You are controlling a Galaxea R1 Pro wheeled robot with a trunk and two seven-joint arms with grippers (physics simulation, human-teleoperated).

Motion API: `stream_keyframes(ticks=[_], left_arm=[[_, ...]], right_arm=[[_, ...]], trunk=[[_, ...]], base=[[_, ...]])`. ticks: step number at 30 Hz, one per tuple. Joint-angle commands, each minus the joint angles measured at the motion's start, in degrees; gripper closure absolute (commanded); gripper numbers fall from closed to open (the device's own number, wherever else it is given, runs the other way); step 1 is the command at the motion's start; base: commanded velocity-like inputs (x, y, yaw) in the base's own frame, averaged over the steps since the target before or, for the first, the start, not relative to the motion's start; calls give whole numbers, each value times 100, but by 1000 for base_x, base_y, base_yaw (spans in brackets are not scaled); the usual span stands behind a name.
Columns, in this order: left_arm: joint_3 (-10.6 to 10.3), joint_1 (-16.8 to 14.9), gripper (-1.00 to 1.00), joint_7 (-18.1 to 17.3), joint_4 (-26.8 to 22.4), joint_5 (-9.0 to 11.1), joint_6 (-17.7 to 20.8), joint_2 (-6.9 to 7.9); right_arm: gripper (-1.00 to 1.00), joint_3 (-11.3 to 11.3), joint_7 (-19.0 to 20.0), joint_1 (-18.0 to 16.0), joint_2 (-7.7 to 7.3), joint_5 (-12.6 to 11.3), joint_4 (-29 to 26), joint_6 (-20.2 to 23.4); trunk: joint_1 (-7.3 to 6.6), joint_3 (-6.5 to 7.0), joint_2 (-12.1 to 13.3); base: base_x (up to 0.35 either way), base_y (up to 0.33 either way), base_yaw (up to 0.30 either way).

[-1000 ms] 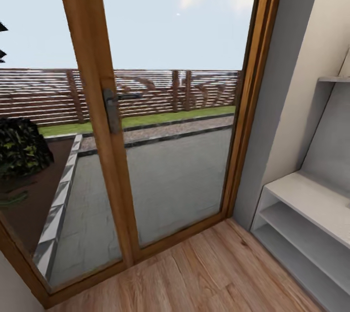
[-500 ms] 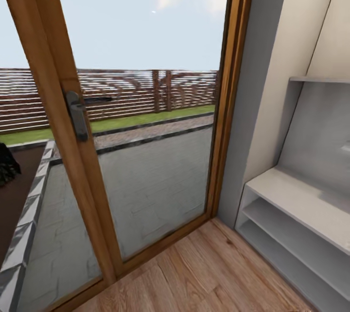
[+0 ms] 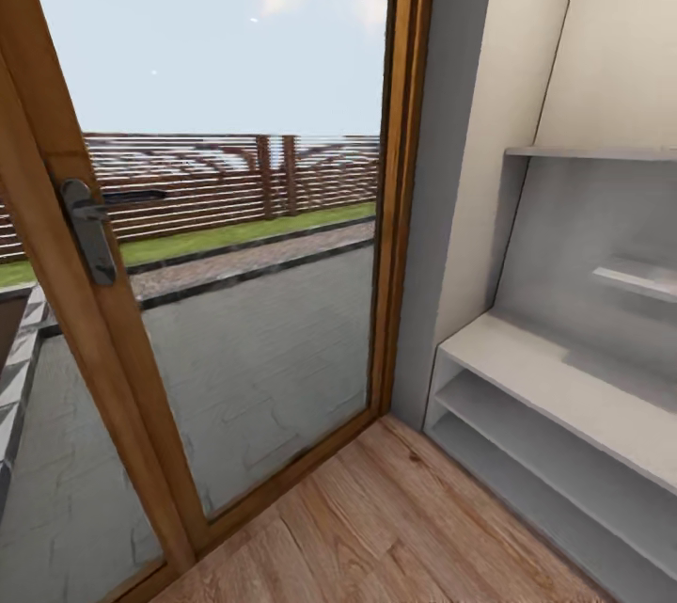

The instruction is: Pick up the two gym shoes and the two sandals from the corridor floor and place them onto the hallstand (shoe rack) in the corridor, making sure they are on the rack and not on the floor. Arrange them so the two gym shoes are next to each other and the two sandals are next to each other.

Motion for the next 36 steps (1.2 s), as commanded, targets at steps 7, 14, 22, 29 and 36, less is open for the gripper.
stream_keyframes(ticks=[7, 14, 22, 29, 36], left_arm=[[-1, -2, -100, -1, 5, 2, -18, 0], [-1, -2, -100, -1, 5, -2, -18, 0], [-1, -2, -100, -1, 3, 2, -18, 0], [-1, -2, -100, -1, 5, 6, -18, 0], [-1, -2, -100, -1, 5, 3, -18, 0]], right_arm=[[-100, -4, 2, -2, 0, -3, -2, -3], [-100, -4, 2, -2, -5, -3, -3, -4], [-100, -4, 2, -2, -4, -3, -3, -2], [-100, -4, 2, -2, -1, -3, -3, -2], [-100, -4, 2, -2, -4, -3, -3, -3]], trunk=[[0, -5, -3], [0, -5, -3], [0, -5, -3], [0, -5, -3], [0, -5, -3]], base=[[0, 241, -254], [0, 45, -254], [0, 3, -254], [62, 41, -254], [229, 191, -254]])
